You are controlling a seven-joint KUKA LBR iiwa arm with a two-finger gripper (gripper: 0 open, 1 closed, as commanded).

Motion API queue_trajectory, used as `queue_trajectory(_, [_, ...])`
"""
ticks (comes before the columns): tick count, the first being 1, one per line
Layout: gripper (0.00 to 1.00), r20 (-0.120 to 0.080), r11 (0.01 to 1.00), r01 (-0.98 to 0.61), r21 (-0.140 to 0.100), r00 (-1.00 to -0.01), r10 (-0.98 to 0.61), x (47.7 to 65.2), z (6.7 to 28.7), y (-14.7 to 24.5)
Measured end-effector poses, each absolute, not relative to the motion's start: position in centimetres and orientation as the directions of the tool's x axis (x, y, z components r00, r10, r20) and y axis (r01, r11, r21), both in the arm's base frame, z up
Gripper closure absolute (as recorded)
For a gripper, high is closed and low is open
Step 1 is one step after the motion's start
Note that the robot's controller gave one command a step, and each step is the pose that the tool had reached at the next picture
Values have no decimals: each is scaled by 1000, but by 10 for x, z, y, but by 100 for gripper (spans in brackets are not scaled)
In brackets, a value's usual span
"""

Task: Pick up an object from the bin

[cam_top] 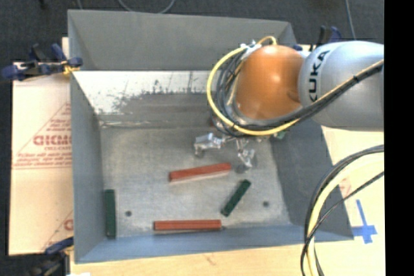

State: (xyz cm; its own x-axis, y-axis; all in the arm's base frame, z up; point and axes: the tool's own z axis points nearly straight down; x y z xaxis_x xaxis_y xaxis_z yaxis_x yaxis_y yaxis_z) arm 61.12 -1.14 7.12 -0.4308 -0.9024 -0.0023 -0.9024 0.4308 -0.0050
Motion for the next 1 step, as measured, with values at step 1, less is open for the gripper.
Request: queue_trajectory(1, [0, -5, 423, -906, 1, -423, -906, 549, 107, 47])
